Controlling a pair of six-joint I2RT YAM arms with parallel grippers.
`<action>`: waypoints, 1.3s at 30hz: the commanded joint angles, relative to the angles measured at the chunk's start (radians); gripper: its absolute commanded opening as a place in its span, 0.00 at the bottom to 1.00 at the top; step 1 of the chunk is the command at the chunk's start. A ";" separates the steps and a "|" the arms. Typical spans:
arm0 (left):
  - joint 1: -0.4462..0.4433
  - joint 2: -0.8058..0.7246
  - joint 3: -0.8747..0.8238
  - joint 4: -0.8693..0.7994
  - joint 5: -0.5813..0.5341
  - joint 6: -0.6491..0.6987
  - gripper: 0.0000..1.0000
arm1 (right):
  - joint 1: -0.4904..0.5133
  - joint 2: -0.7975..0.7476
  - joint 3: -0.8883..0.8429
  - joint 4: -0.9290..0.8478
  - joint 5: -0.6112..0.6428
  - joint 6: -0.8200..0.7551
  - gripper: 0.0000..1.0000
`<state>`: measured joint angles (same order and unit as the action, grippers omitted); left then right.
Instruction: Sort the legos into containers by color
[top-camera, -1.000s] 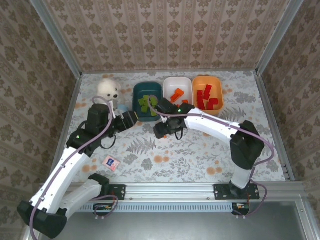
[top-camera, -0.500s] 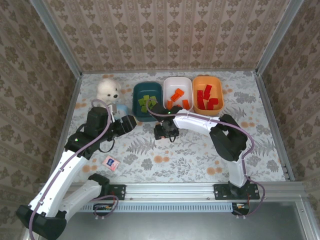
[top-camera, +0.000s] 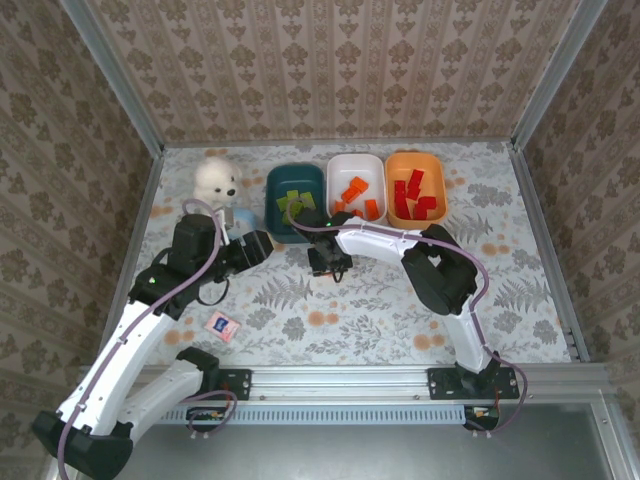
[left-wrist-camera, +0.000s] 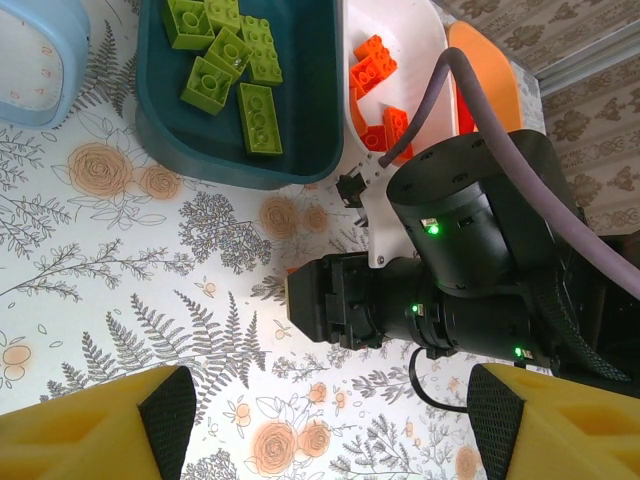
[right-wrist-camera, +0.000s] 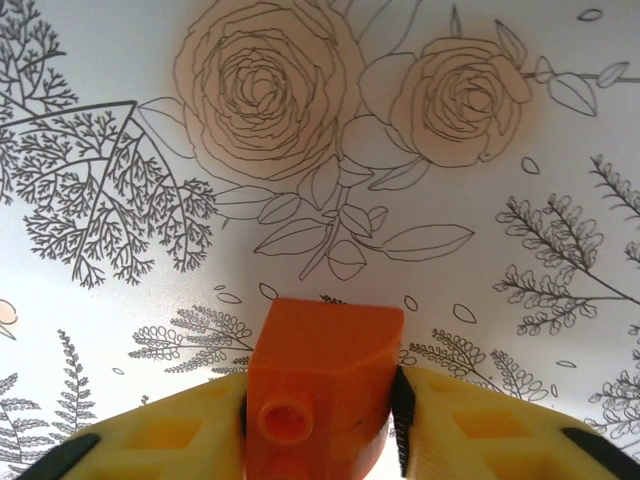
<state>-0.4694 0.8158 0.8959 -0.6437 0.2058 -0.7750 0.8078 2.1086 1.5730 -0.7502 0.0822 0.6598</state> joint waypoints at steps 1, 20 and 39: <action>0.006 -0.015 -0.009 0.010 0.016 -0.009 0.75 | 0.003 0.020 0.019 -0.042 0.041 -0.001 0.34; -0.025 0.120 0.063 0.150 0.091 0.004 0.75 | -0.118 -0.274 0.099 -0.148 0.149 -0.134 0.21; -0.040 0.350 0.191 0.295 0.118 0.001 0.75 | -0.373 0.220 0.550 -0.182 0.077 -0.178 0.19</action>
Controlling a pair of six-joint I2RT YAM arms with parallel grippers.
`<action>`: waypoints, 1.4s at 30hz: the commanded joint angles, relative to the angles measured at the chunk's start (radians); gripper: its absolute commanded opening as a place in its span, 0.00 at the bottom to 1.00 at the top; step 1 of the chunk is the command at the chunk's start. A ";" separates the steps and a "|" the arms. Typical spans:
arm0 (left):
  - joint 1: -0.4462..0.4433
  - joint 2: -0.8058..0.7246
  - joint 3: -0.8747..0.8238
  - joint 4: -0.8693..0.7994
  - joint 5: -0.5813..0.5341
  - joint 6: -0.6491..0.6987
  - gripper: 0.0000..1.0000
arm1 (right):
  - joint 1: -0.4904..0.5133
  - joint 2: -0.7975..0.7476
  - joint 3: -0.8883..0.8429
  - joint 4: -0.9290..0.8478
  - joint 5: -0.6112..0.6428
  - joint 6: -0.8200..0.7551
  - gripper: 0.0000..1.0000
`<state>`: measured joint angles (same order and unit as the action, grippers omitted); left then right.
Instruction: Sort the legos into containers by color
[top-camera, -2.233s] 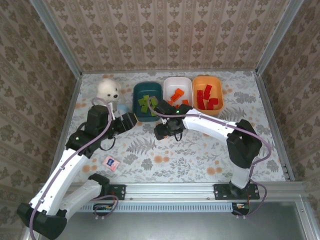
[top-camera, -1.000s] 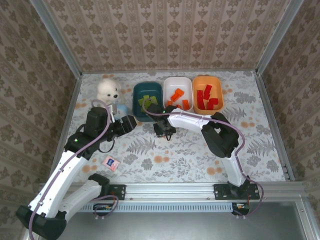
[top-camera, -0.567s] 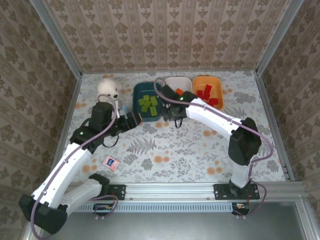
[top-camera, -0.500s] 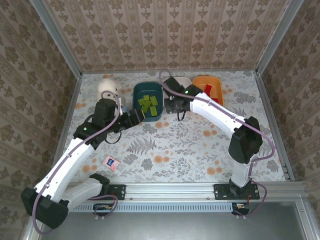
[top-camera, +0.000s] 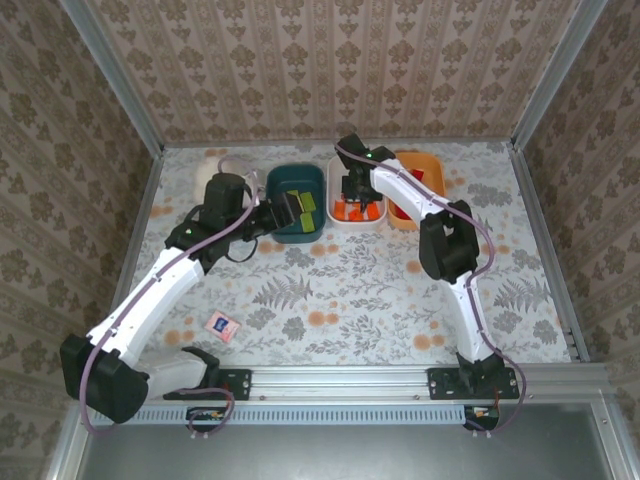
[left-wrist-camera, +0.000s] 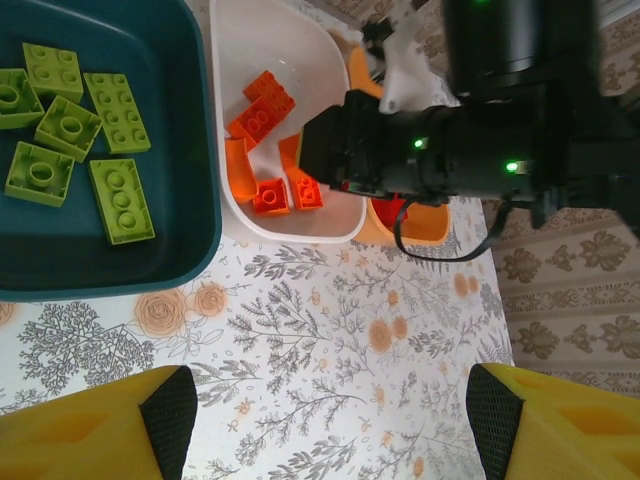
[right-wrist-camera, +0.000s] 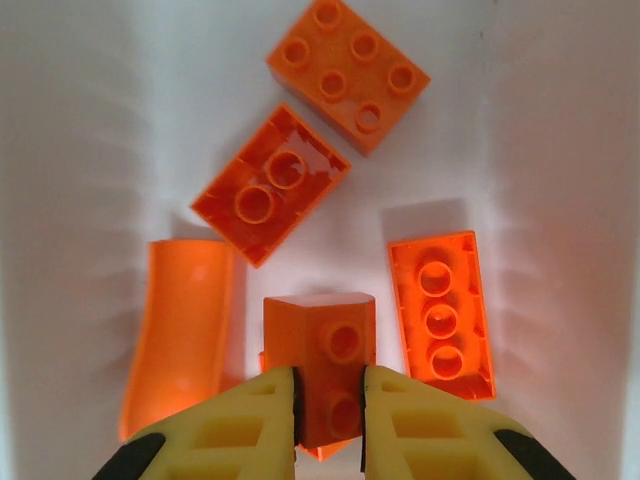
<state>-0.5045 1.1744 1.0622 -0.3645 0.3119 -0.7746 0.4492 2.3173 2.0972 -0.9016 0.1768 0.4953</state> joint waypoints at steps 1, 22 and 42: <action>-0.005 -0.010 0.023 0.015 0.011 0.001 0.75 | -0.021 0.022 0.033 -0.030 -0.025 -0.015 0.19; -0.002 0.004 0.027 0.003 0.010 -0.003 0.75 | -0.053 0.108 0.153 -0.057 -0.111 -0.039 0.35; 0.041 -0.148 -0.063 -0.147 0.032 0.088 0.75 | -0.009 -0.854 -0.685 0.316 -0.111 -0.086 0.70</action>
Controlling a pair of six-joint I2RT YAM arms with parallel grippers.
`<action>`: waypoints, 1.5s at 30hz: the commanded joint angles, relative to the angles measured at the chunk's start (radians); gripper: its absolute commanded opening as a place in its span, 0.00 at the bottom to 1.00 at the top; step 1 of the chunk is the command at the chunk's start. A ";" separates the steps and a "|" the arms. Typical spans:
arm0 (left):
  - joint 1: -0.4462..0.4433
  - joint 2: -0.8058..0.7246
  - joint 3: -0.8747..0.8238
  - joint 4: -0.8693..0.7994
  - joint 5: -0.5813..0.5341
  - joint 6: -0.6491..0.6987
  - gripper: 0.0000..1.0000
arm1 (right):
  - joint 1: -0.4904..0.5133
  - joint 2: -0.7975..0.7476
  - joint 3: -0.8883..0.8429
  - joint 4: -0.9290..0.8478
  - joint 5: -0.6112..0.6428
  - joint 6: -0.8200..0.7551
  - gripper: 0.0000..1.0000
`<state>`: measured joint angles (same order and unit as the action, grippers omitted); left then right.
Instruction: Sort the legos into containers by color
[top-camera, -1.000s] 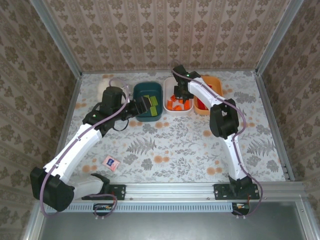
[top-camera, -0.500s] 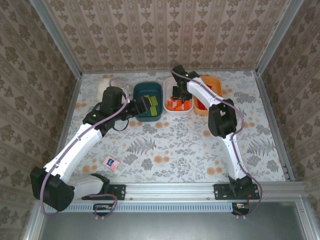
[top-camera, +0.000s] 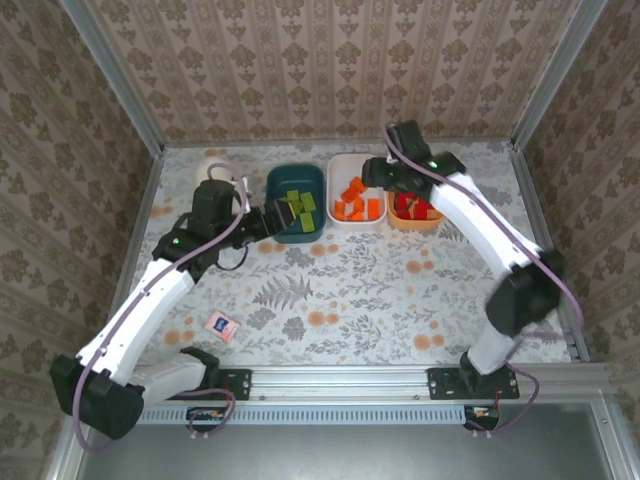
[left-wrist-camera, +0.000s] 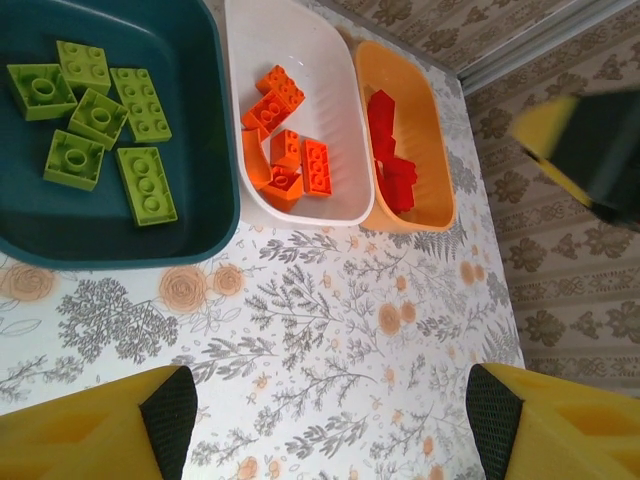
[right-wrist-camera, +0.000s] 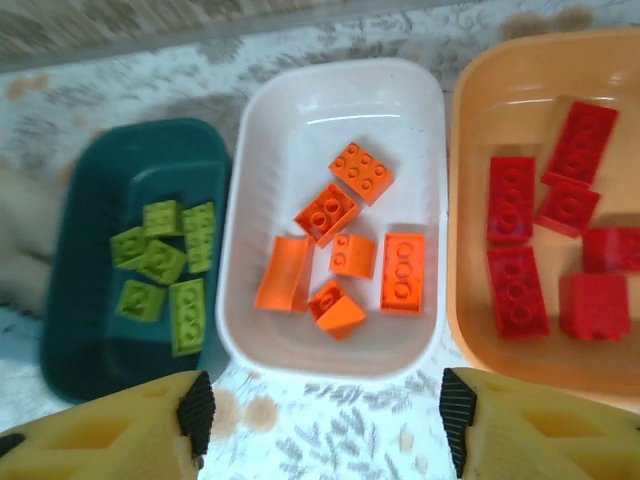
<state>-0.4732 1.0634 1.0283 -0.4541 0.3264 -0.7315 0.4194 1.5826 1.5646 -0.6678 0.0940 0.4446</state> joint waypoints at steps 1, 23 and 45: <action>0.010 -0.049 -0.039 -0.067 0.017 0.052 0.75 | 0.023 -0.181 -0.226 0.090 -0.043 -0.045 0.97; 0.010 -0.135 -0.149 -0.217 -0.362 0.056 1.00 | 0.015 -0.826 -0.799 0.217 0.443 -0.125 1.00; 0.421 0.102 -0.504 0.552 -0.733 0.573 1.00 | -0.284 -0.332 -1.186 1.235 0.364 -0.388 1.00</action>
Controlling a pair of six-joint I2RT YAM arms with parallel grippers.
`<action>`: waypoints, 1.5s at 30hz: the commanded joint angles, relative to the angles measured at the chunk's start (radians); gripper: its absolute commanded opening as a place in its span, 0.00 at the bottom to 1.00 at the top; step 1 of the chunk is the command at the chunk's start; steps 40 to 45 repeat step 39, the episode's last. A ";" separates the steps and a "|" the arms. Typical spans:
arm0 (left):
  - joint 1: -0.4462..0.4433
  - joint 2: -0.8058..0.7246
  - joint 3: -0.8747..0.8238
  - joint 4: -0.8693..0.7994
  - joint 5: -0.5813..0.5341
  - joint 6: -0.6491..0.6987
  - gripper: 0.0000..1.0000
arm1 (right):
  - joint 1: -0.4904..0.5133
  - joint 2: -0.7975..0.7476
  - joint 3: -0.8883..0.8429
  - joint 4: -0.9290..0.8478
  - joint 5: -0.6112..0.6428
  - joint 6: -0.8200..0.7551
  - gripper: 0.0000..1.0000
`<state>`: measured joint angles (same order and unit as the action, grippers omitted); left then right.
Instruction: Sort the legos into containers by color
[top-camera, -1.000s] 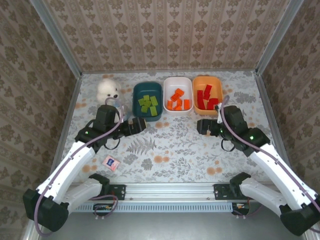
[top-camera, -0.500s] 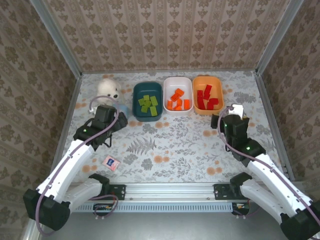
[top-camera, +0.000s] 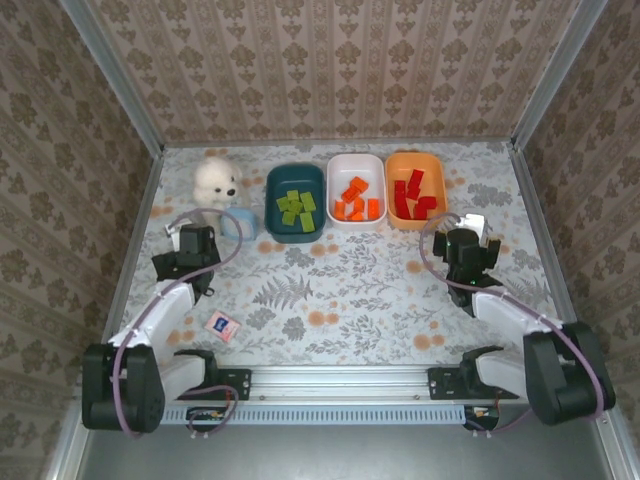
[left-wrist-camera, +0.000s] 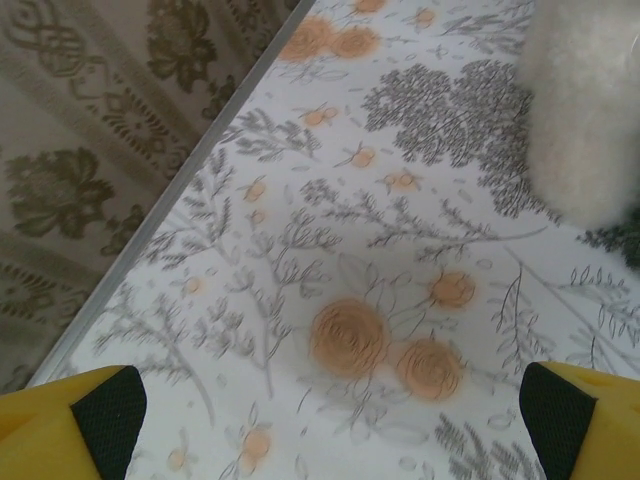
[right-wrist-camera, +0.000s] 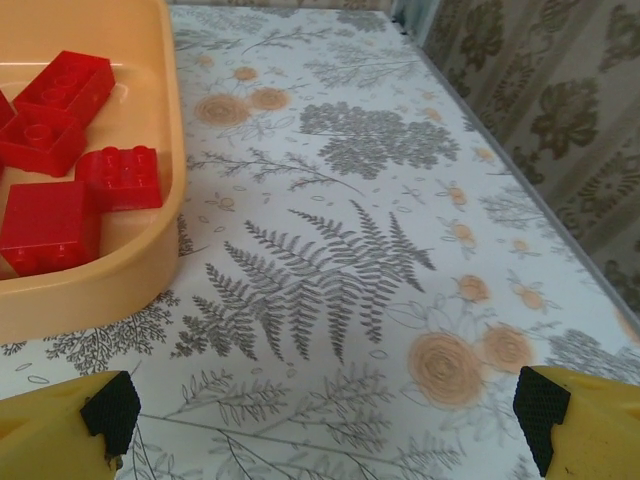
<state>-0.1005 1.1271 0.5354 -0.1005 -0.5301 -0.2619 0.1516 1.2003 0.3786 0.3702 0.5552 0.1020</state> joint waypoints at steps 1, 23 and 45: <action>0.069 0.060 -0.030 0.254 0.156 0.117 1.00 | -0.025 0.082 0.002 0.258 -0.125 -0.055 1.00; 0.072 0.411 -0.193 1.085 0.343 0.265 1.00 | -0.096 0.329 0.000 0.540 -0.256 -0.027 1.00; 0.044 0.412 -0.152 1.003 0.319 0.288 1.00 | -0.093 0.334 0.001 0.541 -0.270 -0.038 1.00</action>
